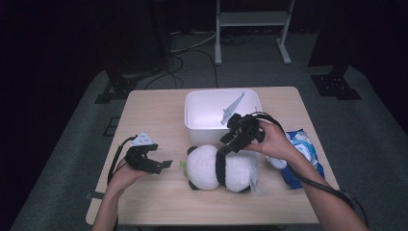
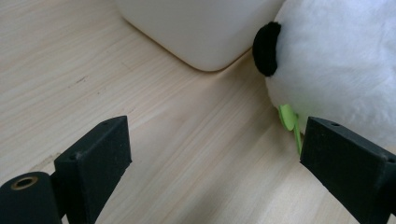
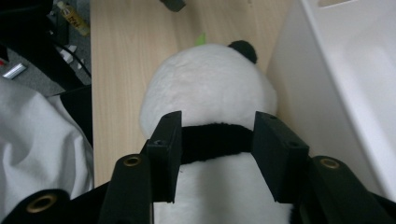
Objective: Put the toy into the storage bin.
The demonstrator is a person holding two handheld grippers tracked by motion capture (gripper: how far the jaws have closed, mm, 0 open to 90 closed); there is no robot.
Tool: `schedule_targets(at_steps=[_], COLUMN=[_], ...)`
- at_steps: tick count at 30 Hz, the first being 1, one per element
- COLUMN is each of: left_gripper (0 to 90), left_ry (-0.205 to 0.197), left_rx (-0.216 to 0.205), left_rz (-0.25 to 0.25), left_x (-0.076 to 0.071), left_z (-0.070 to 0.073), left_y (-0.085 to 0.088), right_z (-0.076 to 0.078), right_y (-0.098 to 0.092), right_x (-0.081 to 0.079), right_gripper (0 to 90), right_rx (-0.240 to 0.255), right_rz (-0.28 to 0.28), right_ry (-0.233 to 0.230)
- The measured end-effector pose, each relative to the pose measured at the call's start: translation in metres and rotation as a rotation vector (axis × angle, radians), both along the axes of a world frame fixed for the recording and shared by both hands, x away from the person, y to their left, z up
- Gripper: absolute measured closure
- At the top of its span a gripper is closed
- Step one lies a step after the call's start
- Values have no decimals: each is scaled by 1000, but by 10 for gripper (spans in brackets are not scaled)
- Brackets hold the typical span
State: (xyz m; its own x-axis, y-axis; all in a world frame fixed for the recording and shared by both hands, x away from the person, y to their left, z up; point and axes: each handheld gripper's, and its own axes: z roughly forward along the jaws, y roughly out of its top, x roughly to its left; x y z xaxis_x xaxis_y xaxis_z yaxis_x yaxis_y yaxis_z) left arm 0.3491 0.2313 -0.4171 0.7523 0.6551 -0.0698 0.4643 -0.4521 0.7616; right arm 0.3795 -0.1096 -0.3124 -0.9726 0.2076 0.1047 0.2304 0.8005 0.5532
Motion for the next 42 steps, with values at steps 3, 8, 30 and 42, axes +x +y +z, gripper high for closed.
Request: schedule_targets(at_steps=[3,8,30,42], left_gripper=[74,74,74,74], left_ry=[0,1,7,7], left_rx=[-2,-3,-7,-11], left_rz=[6,7,13,24], left_x=[-1,-1,-2,-4], left_z=[0,0,0,0], left_y=[2,2,4,8], right_z=[-6,-16,-48,-63], right_y=[9,21,20,20], right_x=[-8,-17,-14,-14], right_gripper=[470,421,266,286], right_rx=[-33,-80,-203,-159], right_rz=[30,67,73,85], right_ry=[-4,-18,-122,-104])
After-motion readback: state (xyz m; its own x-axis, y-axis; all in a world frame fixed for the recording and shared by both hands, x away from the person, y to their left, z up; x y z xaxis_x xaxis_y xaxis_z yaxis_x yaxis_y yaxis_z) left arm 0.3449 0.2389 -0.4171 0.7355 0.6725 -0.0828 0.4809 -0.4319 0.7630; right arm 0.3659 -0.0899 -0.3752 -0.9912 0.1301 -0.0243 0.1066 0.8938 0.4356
